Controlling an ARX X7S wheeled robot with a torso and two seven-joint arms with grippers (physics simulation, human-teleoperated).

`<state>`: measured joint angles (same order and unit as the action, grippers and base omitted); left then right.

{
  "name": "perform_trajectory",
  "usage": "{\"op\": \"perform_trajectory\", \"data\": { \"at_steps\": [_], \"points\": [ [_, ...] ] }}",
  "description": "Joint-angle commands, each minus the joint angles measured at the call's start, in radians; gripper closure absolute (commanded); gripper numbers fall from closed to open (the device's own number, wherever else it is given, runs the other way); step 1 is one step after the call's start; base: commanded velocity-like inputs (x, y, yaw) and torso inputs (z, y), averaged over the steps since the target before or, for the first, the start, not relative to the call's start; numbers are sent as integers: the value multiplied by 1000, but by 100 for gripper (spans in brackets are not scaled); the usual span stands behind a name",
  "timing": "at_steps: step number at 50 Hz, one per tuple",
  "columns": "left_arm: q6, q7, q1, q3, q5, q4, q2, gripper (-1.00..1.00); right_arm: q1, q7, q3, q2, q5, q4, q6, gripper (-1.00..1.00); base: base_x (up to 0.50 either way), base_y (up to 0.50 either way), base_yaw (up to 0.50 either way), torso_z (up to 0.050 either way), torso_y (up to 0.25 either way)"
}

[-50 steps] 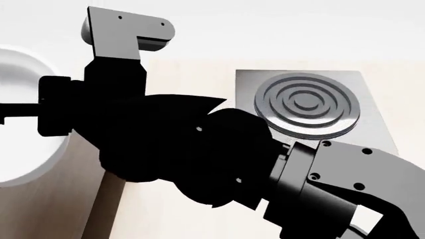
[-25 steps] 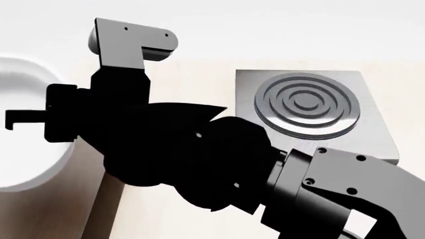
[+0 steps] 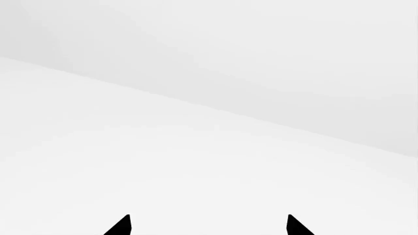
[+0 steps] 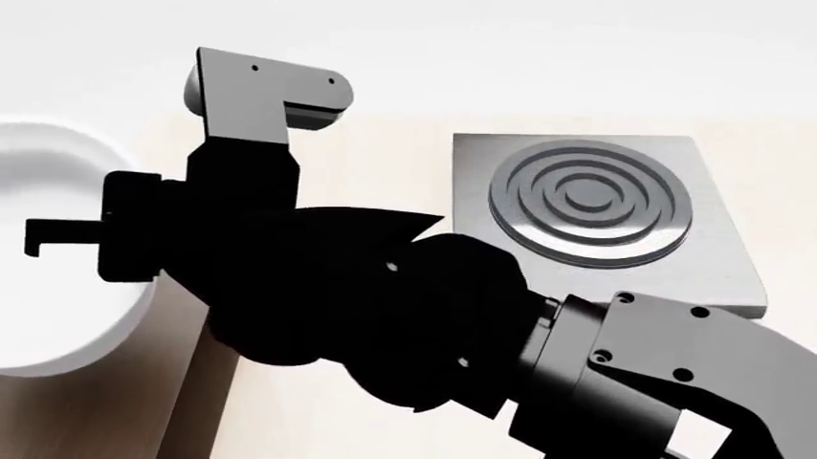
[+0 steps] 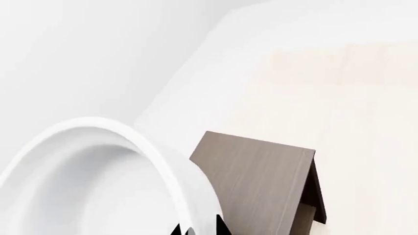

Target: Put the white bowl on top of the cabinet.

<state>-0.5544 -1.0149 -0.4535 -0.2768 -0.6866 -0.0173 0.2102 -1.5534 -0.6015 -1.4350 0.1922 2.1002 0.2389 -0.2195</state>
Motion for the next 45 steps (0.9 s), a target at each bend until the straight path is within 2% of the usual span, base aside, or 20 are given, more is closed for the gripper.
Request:
{"op": "perform_trajectory", "data": {
  "at_steps": [1, 45],
  "points": [
    [1, -2, -2, 0, 1, -3, 1, -100, -4, 4, 37, 10, -37, -1, 10, 100, 0, 0, 0, 10, 0],
    [2, -4, 1, 4, 6, -2, 1, -100, 34, -3, 38, 36, -47, -15, 21, 100, 0, 0, 0, 0, 1]
  ]
}}
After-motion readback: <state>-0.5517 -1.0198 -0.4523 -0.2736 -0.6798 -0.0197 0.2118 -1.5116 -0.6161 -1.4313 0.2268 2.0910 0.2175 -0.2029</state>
